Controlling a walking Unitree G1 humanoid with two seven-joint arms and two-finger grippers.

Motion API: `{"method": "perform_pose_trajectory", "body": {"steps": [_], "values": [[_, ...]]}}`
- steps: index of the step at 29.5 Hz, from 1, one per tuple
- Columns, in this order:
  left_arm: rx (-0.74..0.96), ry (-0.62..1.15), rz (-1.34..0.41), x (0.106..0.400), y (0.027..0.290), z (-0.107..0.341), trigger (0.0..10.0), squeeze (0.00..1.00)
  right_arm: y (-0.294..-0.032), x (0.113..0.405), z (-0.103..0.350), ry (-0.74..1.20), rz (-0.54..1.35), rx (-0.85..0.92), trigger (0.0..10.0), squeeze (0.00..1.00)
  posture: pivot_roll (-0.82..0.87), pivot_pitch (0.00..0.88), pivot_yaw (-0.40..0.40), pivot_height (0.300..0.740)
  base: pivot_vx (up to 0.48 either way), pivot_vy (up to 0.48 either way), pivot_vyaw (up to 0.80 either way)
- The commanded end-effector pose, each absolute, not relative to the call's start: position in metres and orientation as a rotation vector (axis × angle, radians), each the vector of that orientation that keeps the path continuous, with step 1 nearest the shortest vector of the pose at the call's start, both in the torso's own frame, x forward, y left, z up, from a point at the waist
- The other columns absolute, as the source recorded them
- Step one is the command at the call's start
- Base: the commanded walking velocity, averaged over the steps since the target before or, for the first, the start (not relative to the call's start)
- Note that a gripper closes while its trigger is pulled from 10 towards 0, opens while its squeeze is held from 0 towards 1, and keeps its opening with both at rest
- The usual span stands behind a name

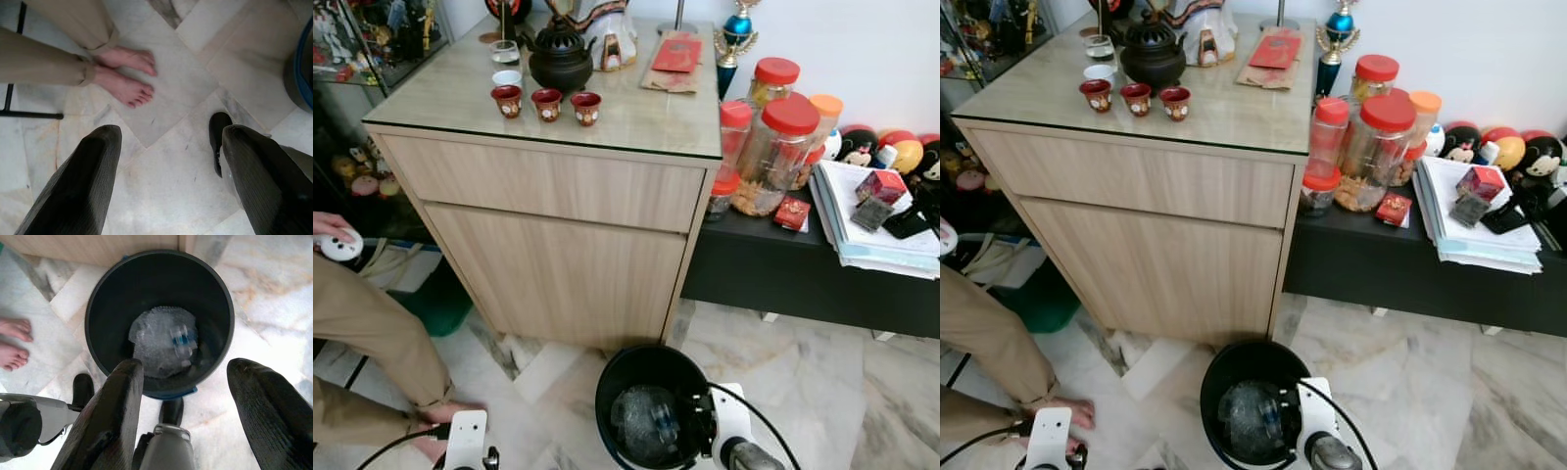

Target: Picking trash to rubbish bin

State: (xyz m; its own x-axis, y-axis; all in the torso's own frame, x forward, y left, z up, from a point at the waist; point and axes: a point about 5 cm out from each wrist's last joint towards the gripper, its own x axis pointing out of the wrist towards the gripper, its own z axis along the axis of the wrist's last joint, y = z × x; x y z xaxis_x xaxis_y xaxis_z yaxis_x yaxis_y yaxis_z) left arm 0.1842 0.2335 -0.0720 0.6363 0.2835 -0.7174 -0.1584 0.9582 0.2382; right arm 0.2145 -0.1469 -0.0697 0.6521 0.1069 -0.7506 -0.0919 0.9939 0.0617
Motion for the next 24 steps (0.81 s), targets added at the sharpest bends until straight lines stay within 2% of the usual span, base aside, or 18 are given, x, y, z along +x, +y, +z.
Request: {"method": "perform_pose_trajectory", "body": {"steps": [1, 17, 24], "values": [[0.161, 0.867, 0.249, 0.1786, 0.2345, -0.0748, 10.0, 0.00, -0.1487, 0.2074, -0.0738, 0.876, 0.099, 0.028, 10.0, 0.00, 0.16, 0.099, -0.038, 0.740, -0.334, 0.000, -0.66], [0.162, 0.867, 0.243, 0.1791, 0.2343, -0.0746, 10.0, 0.00, -0.1483, 0.2080, -0.0733, 0.867, 0.093, 0.035, 10.0, 0.00, 0.16, 0.097, -0.036, 0.740, -0.337, 0.000, 0.00], [0.162, 0.863, 0.239, 0.1795, 0.2337, -0.0745, 10.0, 0.00, -0.1475, 0.2079, -0.0733, 0.866, 0.093, 0.048, 10.0, 0.00, 0.16, 0.100, -0.036, 0.740, -0.329, 0.000, -0.69]]}}
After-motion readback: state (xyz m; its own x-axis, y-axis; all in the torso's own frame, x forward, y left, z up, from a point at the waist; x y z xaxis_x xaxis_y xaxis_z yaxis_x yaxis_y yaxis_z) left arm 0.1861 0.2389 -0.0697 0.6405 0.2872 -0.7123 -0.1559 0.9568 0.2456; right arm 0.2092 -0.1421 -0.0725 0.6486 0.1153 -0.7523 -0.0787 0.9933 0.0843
